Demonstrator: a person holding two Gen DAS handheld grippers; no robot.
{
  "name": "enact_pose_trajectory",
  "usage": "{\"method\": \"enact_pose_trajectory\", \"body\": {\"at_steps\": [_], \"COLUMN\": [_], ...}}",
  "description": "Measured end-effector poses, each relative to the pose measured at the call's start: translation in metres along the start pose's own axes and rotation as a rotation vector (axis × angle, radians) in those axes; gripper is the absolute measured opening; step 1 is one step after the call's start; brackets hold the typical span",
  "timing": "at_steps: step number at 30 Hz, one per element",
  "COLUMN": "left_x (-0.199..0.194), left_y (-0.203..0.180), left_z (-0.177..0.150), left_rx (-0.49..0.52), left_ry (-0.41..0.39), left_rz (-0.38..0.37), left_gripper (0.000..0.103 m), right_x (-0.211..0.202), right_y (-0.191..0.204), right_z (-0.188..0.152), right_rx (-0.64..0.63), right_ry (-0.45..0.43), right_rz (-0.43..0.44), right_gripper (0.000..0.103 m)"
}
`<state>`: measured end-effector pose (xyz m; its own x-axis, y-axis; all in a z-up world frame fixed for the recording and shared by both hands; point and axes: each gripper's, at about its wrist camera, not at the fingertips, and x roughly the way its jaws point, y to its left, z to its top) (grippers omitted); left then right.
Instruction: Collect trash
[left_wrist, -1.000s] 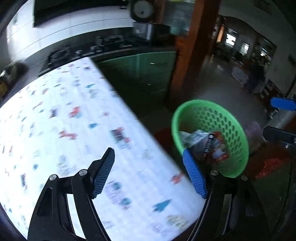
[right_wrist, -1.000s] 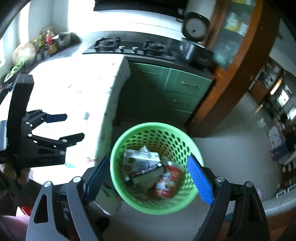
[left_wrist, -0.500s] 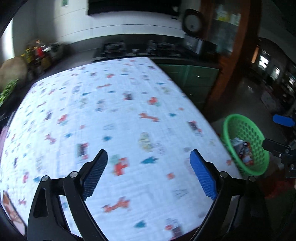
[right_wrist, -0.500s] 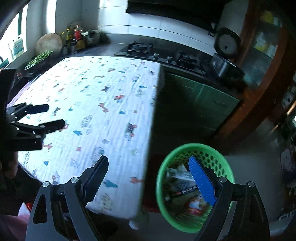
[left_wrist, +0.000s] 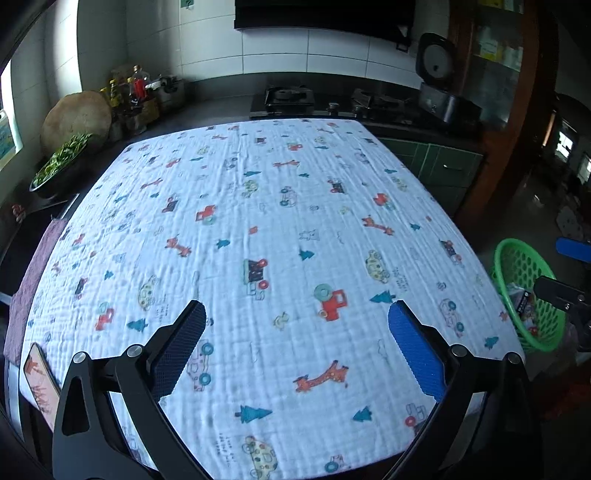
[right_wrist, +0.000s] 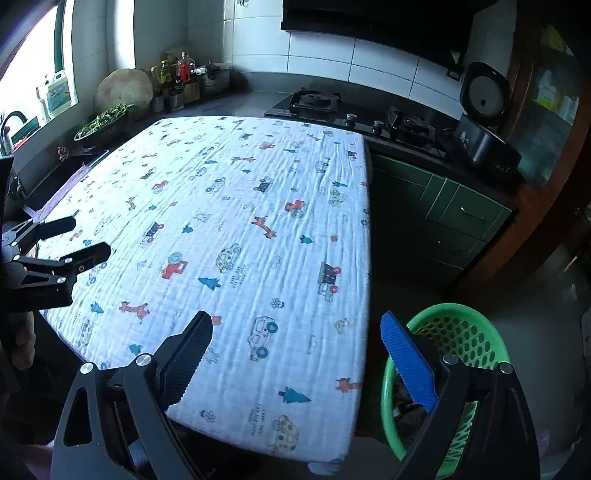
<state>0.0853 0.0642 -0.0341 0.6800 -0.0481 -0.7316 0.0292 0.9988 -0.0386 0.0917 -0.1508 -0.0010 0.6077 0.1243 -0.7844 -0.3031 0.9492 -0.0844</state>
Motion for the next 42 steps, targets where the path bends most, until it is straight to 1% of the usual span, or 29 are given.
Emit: {"method": "enact_pose_trajectory", "body": {"at_steps": [7,15,31,42], "left_x": [-0.003,-0.004,-0.01,-0.012], "left_y": [0.006,0.013,0.009,0.007], "left_z": [-0.003,-0.005,-0.007,-0.006], "left_rx": [-0.004,-0.028,-0.018,-0.004], "left_ry": [-0.013,-0.015,-0.017,-0.021], "left_rz": [0.03,0.025,0.012,0.027], "left_gripper": [0.098,0.098,0.098,0.098], "right_x": [0.002,0.003,-0.006,-0.005], "right_y": [0.003,0.008,0.014,0.012], "right_z": [-0.001,-0.005,-0.006,-0.007], "right_rx": [0.033,0.052,0.054,0.06], "right_ry": [0.006,0.016,0.005,0.003], "right_rz": [0.02,0.033,0.039,0.037], "right_gripper": [0.091,0.091,0.091,0.091]}}
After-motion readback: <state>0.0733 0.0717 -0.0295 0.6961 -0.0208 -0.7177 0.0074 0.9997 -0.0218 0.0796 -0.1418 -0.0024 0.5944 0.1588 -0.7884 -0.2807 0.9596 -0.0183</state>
